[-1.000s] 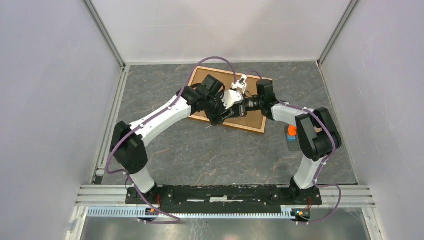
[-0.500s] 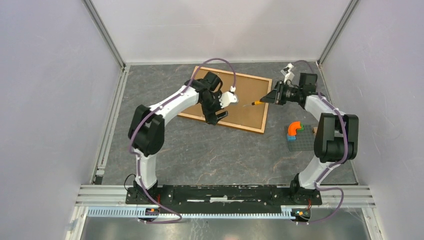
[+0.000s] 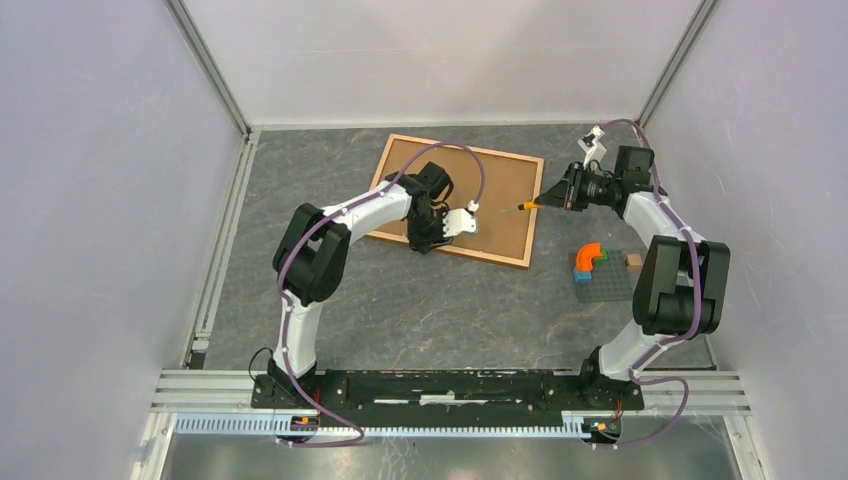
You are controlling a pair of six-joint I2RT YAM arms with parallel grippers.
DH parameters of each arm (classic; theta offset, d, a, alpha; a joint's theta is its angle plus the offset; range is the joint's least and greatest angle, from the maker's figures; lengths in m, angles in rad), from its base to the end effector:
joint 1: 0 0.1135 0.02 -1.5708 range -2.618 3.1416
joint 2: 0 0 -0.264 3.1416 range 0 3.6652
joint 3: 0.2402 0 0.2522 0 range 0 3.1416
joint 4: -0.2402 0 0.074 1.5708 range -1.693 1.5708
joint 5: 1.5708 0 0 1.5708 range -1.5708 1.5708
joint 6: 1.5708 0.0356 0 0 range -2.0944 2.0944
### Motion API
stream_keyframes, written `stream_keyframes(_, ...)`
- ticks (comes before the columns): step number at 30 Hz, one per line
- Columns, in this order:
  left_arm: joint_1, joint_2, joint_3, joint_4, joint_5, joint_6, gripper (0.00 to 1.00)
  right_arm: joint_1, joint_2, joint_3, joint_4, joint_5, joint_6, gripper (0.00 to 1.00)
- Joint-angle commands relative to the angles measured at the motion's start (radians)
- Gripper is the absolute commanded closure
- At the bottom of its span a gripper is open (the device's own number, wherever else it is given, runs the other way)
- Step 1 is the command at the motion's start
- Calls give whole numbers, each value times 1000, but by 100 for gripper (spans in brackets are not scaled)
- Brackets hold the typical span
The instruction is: Take the photo out of the frame
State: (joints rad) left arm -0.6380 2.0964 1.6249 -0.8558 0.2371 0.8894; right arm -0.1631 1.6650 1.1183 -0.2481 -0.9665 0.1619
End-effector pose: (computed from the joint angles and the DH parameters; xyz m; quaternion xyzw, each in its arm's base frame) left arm 0.3357 -0.2593 0.1787 0.6920 0.7020 -0.1014 0.1344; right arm 0.3514 -0.0281 0.2330 -0.0409 0.8373 0.4299 0.3353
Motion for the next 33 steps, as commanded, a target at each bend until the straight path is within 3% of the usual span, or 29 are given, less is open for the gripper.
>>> stream_keyframes(1,-24,-56,-109,-29,17,70,58,-7,-37,41,-30,0,-50,100)
stream_keyframes(7,-26,-162,-293,-29,13,108,68,-7,-38,45,-45,9,-67,100)
stream_keyframes(14,-26,-293,-488,-29,6,166,70,-7,-70,46,-96,58,-125,100)
stream_keyframes(25,-35,-364,-493,-4,108,-52,69,79,-186,64,-277,289,-379,100)
stream_keyframes(29,-35,-382,-471,20,104,-128,61,156,-220,78,-324,387,-460,100)
stream_keyframes(33,-37,-418,-467,58,107,-173,45,284,-240,74,-350,504,-515,100)
